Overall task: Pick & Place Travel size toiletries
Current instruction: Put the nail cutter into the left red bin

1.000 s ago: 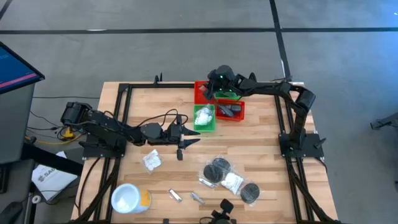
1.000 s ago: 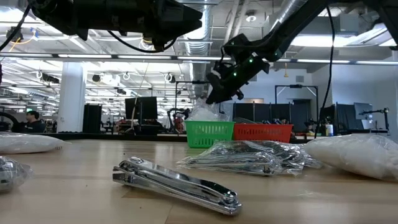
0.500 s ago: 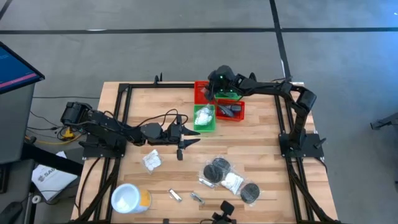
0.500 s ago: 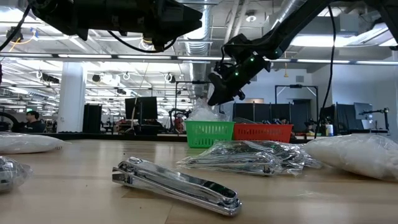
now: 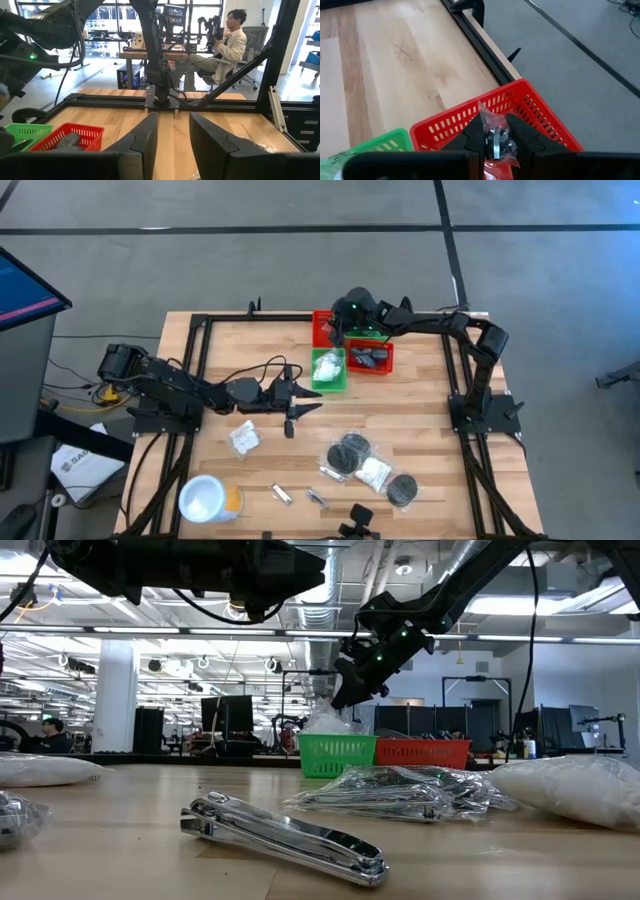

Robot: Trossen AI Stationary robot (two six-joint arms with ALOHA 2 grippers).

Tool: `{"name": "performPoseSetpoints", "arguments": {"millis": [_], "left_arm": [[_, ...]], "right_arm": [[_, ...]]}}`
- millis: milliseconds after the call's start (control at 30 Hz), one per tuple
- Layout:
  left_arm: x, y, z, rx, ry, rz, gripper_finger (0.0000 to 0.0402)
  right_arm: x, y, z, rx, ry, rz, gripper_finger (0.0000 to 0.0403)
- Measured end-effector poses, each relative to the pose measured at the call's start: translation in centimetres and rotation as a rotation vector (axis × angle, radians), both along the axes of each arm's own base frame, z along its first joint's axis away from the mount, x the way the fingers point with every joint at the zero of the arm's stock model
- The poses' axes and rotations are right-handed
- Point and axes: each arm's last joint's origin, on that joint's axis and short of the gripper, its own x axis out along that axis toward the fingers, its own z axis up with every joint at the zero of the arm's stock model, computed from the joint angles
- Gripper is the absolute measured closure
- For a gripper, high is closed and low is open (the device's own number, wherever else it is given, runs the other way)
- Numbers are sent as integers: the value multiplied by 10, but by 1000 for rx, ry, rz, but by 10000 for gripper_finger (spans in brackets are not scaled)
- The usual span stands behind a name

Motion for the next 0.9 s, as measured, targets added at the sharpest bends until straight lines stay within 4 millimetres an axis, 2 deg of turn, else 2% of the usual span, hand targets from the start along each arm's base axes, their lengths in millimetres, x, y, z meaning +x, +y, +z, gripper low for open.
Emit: {"name": "performPoseSetpoints", "arguments": {"millis": [267,567,900], "left_arm": [[1,11,0,0,0,41,298],[1,14,0,0,-1,50,298],[1,14,0,0,0,49,298]], "right_arm": [[0,-7,-6,-22,1,-1,356],[9,-20,-35,-11,3,-22,332],[12,-22,-30,-17,-48,-37,326]]}}
